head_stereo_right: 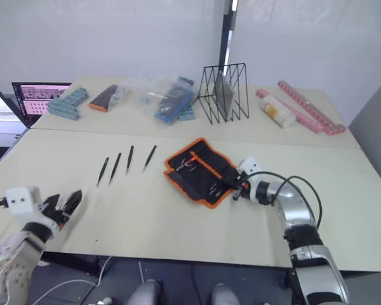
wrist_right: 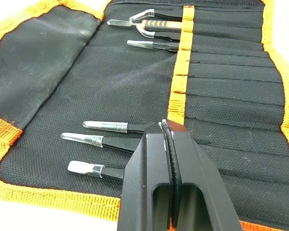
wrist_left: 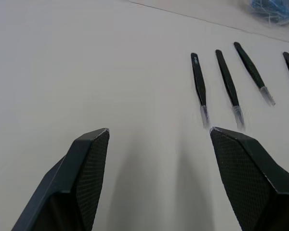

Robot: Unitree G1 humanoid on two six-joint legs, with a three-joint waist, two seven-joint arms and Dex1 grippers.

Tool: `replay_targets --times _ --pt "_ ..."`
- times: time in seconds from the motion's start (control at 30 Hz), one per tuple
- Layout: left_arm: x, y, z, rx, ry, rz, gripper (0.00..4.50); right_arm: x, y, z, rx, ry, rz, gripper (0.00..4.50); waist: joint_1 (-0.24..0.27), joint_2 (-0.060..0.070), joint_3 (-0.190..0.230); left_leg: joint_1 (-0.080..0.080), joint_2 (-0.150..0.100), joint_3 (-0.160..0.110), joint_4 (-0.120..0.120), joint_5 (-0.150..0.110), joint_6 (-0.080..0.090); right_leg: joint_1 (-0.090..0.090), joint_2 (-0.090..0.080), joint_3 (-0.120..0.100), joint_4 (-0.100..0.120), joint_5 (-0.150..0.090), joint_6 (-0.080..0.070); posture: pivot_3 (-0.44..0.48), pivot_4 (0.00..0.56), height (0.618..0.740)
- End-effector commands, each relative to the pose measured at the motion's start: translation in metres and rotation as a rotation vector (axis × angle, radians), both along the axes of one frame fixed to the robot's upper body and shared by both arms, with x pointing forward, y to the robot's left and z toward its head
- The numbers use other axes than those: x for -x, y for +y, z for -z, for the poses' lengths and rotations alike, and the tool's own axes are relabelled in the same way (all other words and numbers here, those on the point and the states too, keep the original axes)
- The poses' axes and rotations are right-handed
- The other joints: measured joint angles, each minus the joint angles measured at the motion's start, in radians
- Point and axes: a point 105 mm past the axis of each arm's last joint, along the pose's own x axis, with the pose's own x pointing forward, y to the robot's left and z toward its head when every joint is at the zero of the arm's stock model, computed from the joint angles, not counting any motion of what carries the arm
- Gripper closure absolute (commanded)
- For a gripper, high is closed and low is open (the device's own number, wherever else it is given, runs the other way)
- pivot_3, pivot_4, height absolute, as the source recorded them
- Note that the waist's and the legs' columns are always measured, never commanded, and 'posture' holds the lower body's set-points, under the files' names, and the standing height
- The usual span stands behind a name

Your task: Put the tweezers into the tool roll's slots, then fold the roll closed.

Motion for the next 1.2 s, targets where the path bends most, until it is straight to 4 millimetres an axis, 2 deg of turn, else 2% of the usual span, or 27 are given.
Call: replay_targets --times 0.03,0.3,0.7,0.83,0.87,1.07,1.1,1.2 --pt "-0.012 -0.002 -0.002 -0.018 0.009 -0.035 0.94 0.006 -0.001 0.014 0.017 0.047 0.013 4.50 -0.001 0.000 0.000 0.000 0.000 0.000 0.000 0.000 0.000 0.000 0.000 0.000 0.000 0.000 0.000 0.000 0.150 0.735" --pt "-0.041 -0.016 0.005 -0.048 0.052 -0.006 0.94 0.007 0.000 0.017 0.027 0.048 0.009 4.50 -0.002 0.000 0.000 0.000 0.000 0.000 -0.001 0.000 0.000 0.000 0.000 0.000 0.000 0.000 0.000 0.000 0.150 0.735" --pt "-0.059 -0.026 0.009 -0.088 0.089 0.014 0.94 0.008 -0.001 0.017 0.040 0.042 0.007 4.50 -0.001 0.000 0.000 0.001 0.000 0.000 -0.001 0.000 0.000 0.000 0.000 0.000 0.000 0.000 0.000 0.000 0.150 0.735" --pt "-0.068 -0.021 0.013 -0.135 0.141 0.025 1.91 0.007 0.000 0.017 0.044 0.036 0.007 4.50 0.001 0.000 0.000 0.001 0.000 0.000 0.000 0.000 0.000 0.000 0.000 0.000 0.000 0.000 0.000 0.000 0.150 0.735" --pt "-0.070 -0.021 0.014 -0.133 0.149 0.026 2.35 0.007 0.000 0.017 0.045 0.035 0.007 4.50 0.000 0.000 0.000 0.001 0.000 0.000 0.000 0.000 0.000 0.000 0.000 0.000 0.000 0.000 0.000 0.000 0.150 0.735" --pt "-0.084 -0.023 0.012 -0.123 0.168 0.067 4.28 0.007 0.002 0.017 0.052 0.032 0.005 4.50 0.001 0.001 0.000 0.001 0.000 0.000 0.000 0.000 0.000 0.000 0.000 0.000 0.001 0.000 0.000 0.000 0.150 0.735" --pt "-0.085 -0.022 0.011 -0.122 0.165 0.072 4.43 0.007 0.002 0.017 0.053 0.032 0.004 4.50 0.000 0.001 0.000 0.001 0.000 0.000 0.000 0.000 0.000 0.000 0.000 0.000 0.001 0.000 0.000 0.000 0.150 0.735" --pt "-0.087 -0.020 0.009 -0.122 0.161 0.076 4.43 0.007 0.002 0.018 0.055 0.032 0.004 4.50 0.000 0.001 0.000 0.001 0.000 0.000 0.000 0.000 0.000 0.001 0.000 0.000 0.001 0.000 0.000 0.000 0.150 0.735"
